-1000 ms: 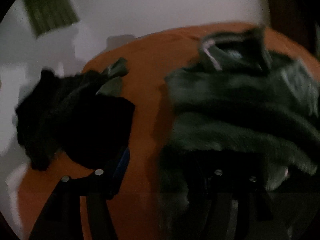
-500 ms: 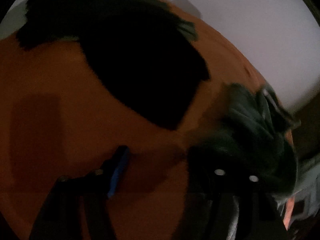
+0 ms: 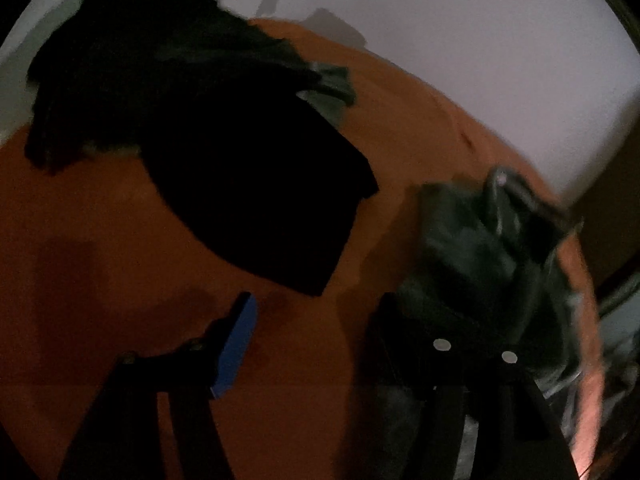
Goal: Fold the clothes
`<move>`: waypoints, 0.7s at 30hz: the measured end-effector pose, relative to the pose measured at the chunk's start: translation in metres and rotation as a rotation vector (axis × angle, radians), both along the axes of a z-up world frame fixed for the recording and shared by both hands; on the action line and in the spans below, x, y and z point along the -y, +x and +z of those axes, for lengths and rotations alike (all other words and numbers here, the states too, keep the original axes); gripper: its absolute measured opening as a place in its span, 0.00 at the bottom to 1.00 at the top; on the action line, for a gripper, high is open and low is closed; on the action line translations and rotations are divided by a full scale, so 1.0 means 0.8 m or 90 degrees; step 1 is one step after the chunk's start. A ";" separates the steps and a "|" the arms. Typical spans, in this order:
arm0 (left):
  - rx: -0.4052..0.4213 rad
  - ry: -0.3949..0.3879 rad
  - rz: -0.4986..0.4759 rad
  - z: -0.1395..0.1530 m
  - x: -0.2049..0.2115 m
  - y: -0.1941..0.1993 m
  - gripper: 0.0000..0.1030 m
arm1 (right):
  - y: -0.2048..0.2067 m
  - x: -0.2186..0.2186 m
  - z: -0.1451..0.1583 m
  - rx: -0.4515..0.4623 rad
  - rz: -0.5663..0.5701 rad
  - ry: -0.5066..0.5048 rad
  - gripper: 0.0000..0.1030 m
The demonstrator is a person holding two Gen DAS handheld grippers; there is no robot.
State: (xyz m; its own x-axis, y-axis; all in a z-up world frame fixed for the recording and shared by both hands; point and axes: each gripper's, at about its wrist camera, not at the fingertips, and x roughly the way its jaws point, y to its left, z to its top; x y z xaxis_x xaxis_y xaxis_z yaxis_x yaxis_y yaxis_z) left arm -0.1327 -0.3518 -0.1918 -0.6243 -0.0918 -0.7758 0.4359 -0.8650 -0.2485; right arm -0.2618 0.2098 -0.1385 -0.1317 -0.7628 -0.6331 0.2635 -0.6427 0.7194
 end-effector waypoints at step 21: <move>0.054 -0.044 -0.040 -0.010 -0.033 -0.030 0.64 | 0.054 -0.007 0.026 0.033 -0.053 -0.017 0.12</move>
